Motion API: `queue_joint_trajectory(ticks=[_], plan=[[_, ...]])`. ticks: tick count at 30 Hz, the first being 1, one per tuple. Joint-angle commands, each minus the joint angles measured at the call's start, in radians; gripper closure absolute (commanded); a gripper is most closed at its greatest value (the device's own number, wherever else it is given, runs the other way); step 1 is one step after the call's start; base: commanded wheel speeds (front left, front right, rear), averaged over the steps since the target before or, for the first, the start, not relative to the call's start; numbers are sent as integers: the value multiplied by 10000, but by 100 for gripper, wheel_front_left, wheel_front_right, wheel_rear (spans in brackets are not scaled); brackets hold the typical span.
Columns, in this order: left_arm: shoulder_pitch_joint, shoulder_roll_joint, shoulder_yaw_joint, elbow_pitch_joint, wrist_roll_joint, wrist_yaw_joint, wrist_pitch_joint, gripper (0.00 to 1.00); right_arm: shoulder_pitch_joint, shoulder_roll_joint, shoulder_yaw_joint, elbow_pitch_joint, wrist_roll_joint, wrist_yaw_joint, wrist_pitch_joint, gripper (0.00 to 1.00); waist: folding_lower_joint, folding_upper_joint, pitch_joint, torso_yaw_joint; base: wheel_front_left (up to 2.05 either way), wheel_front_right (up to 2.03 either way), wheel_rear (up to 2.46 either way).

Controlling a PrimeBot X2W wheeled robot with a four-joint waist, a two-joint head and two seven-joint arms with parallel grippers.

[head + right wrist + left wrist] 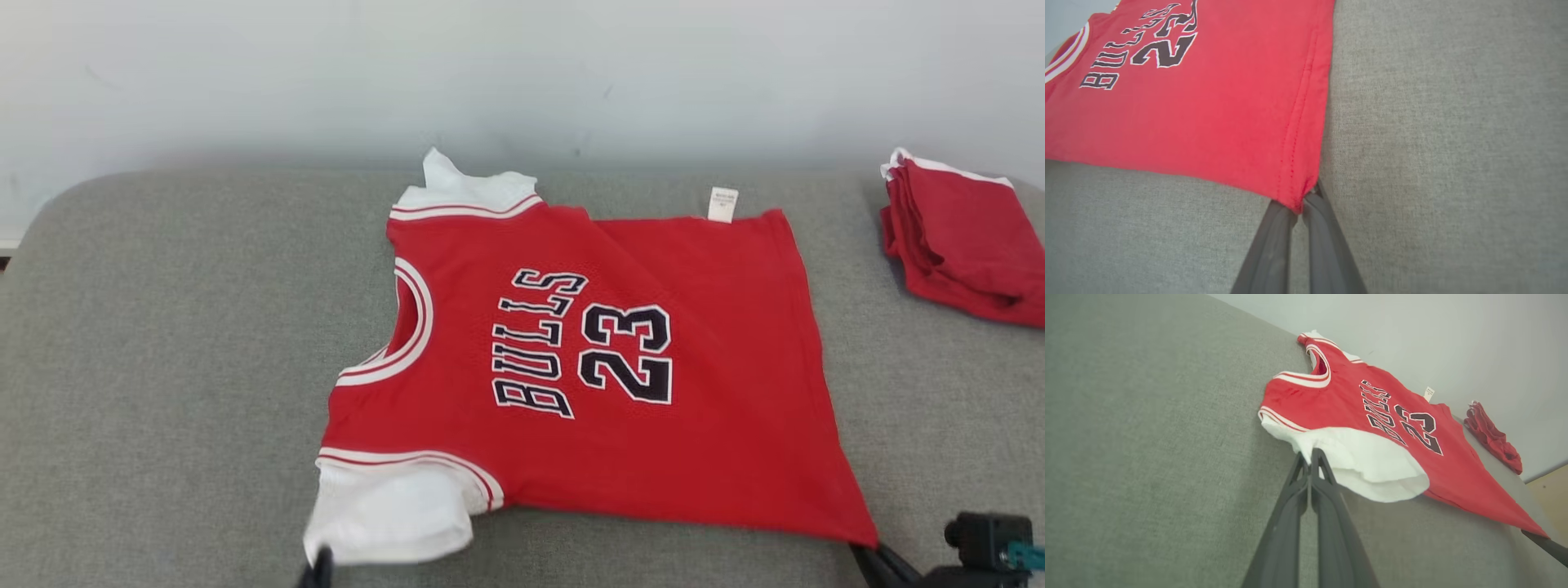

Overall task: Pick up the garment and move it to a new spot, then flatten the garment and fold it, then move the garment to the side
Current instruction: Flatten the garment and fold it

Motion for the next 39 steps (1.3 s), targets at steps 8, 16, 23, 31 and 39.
queue_joint_trajectory(ticks=[8,16,23,31,39], plan=[[1268,-337,-112,493,-152,-266,105,100,1163,301,-710,-231,-686,-27,215,100,2,1,-441,56,0,0,0],[1512,-169,-205,390,-342,-266,438,100,1511,600,-978,-336,-966,-27,280,100,2,1,-481,115,0,0,0],[754,-184,-458,386,435,-328,300,100,1318,773,-928,-534,-967,-27,496,100,2,1,-327,-4,0,0,0],[-587,241,-186,373,947,-553,418,100,586,707,-774,-1365,-758,-27,1408,100,2,1,-14,-506,0,0,0],[-2478,455,-131,1531,1071,-1290,931,100,-555,626,-564,-1459,-673,-27,2435,100,2,1,257,-720,0,0,0]])
